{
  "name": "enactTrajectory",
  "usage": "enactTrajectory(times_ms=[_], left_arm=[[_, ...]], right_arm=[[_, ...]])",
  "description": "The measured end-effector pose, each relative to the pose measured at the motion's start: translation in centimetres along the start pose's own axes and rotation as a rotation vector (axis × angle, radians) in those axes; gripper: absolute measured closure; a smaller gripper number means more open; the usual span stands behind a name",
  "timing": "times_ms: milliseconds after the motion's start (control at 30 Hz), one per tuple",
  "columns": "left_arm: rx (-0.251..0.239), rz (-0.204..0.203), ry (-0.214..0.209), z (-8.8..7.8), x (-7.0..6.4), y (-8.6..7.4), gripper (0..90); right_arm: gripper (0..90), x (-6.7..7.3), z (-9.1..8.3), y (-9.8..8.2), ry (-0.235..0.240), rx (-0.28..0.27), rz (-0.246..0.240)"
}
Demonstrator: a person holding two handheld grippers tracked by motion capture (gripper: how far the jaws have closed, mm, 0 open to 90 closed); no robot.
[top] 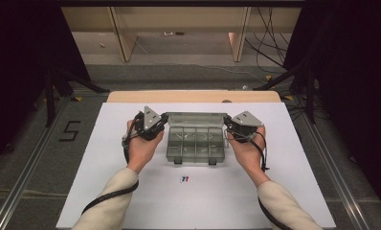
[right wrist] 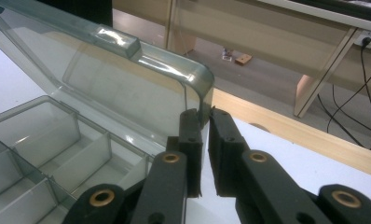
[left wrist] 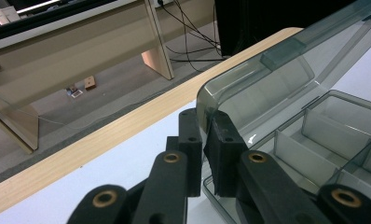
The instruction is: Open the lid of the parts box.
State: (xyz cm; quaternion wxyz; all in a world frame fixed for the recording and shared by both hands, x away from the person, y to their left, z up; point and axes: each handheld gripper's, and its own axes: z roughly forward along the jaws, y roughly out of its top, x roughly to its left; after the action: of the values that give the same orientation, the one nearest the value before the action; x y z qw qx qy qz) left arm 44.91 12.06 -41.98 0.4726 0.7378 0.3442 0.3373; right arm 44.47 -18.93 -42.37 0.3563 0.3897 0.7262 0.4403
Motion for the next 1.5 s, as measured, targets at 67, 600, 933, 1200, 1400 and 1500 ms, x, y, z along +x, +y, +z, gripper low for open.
enactTrajectory(times_ms=[67,600,933,1200,1400,1500], left_arm=[[0.000,-0.002,0.001,0.0,0.1,0.0,84.2],[0.001,-0.048,0.014,0.4,0.3,0.2,84.5],[0.000,-0.066,0.014,0.8,0.6,0.4,84.6],[0.002,-0.068,0.019,1.2,0.8,0.5,84.4],[0.006,-0.075,0.013,1.5,0.9,0.6,84.2],[0.006,-0.079,0.014,1.6,0.9,0.7,84.2]], right_arm=[[84.7,0.0,0.0,0.0,0.003,0.006,0.001],[85.0,-0.3,0.5,0.2,-0.012,-0.009,0.015],[85.2,-0.4,0.8,0.4,0.005,0.004,0.035],[85.1,-0.5,1.1,0.5,-0.002,0.000,0.042],[85.1,-0.7,1.3,0.6,-0.006,-0.002,0.043],[85.1,-0.7,1.4,0.6,0.002,0.000,0.049]])
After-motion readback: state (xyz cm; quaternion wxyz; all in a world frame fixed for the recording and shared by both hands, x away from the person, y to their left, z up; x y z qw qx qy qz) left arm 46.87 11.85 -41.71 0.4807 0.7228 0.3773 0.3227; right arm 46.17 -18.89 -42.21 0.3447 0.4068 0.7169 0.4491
